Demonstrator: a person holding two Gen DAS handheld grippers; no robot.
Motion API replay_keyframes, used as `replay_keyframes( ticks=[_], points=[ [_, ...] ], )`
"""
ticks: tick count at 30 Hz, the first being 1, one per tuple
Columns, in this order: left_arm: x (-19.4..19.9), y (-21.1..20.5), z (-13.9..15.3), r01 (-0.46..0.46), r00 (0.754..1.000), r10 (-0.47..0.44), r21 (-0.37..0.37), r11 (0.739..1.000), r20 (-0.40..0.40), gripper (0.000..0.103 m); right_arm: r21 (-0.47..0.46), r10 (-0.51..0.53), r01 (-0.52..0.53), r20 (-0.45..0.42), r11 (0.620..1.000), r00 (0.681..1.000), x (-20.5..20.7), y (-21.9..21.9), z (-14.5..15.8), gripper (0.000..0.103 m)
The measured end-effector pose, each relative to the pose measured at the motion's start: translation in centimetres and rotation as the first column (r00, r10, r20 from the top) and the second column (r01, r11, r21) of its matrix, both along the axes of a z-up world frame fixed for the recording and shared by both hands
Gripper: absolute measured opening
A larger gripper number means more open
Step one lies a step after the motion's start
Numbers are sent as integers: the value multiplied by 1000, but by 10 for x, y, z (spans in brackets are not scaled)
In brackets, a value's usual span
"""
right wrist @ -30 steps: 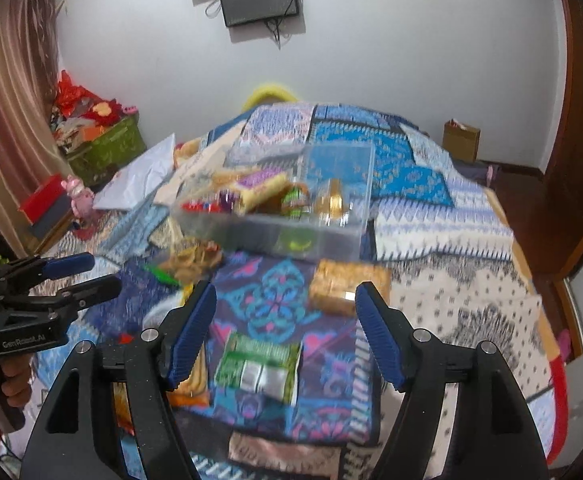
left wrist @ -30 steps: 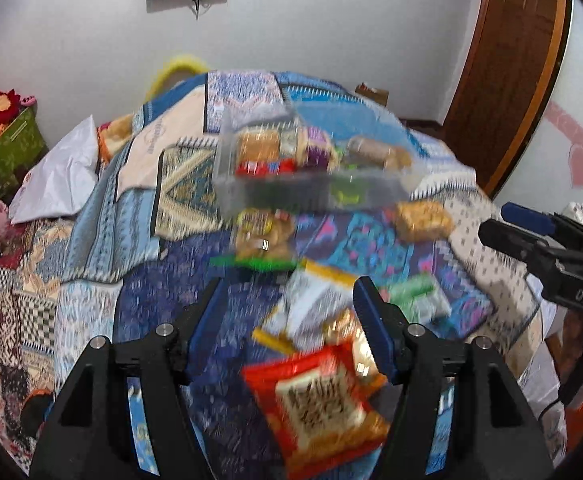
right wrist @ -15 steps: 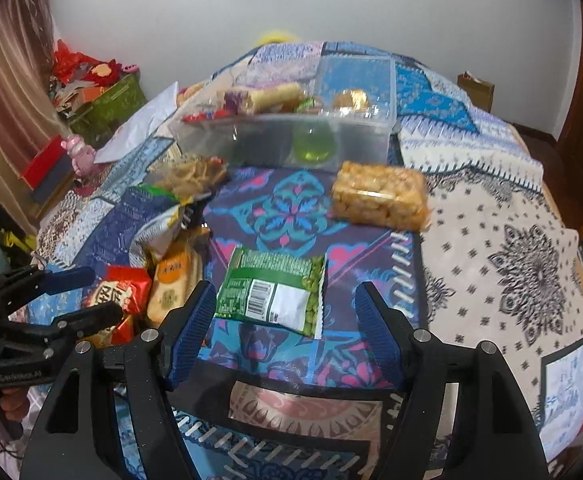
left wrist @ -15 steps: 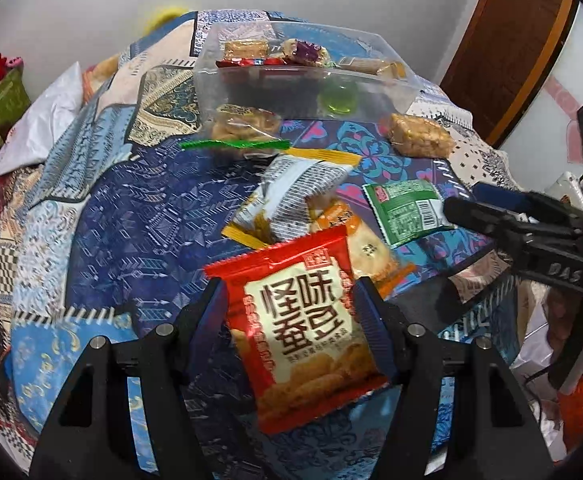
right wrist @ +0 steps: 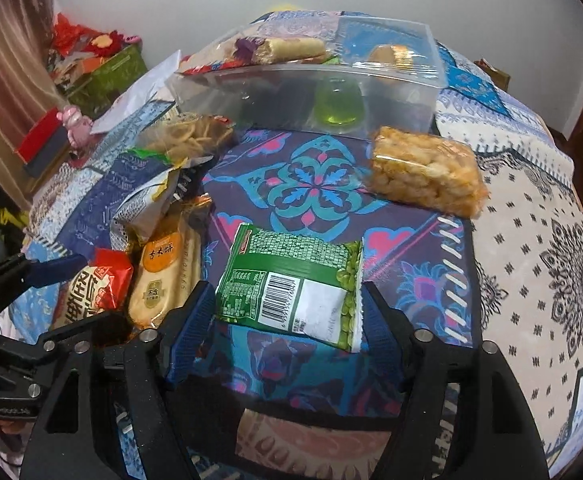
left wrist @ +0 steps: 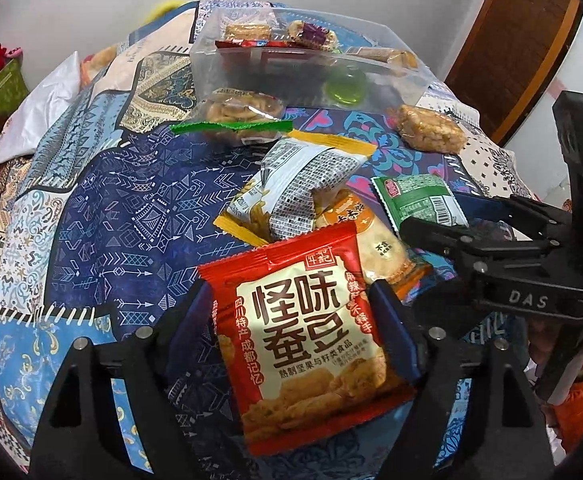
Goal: Organize snacks
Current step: 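Grasp red broad-bean bag with left gripper while right grasps green snack bag, then carry red bag over the box with left gripper while right brings green bag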
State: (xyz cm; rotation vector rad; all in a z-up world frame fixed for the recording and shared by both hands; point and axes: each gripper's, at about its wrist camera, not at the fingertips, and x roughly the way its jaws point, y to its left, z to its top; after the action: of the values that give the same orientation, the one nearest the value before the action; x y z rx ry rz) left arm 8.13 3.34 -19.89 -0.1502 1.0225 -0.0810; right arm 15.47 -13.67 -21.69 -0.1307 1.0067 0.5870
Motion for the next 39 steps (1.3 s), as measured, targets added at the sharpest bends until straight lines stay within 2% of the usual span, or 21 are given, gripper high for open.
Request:
replay_keyframes(
  ticks=[4,7,13,18,23,32,34,37,39],
  points=[
    [1,4,-5,-20,1000,20,-30,999,0,82,-14,7,-7,13,1000,1000,4,4,-3,79],
    [0,3,-4,-22,1000,22,-24,999,10,81,-27,3,-2,28,1000,1000,3,5,-4,77],
    [-3,4,-4,-25,999,26,-35,999,28,76,-40,-9,11,57,999,998,1,1,-3,61],
    [-6,4,0,-28,999,29,-39,999,41,71,0,-31,31,39,1000,999,3,-10,-1,49],
    [-11,6,10,-29,998,31,-36,999,58,61,51,-52,51,21,997,998,3,-17,3,44],
    [-17,12,30,-41,994,44,-38,998,98,44,89,-73,67,70,994,995,0,-23,23,43],
    [-17,14,33,-50,993,52,-21,999,103,43,100,-73,65,79,993,994,0,-25,30,43],
    [-12,20,28,-87,994,87,-5,996,69,45,112,-75,64,94,992,993,-1,-26,37,43],
    [-11,25,22,-99,994,99,-10,995,42,56,124,-72,60,95,990,993,-3,-27,39,43]
  ],
)
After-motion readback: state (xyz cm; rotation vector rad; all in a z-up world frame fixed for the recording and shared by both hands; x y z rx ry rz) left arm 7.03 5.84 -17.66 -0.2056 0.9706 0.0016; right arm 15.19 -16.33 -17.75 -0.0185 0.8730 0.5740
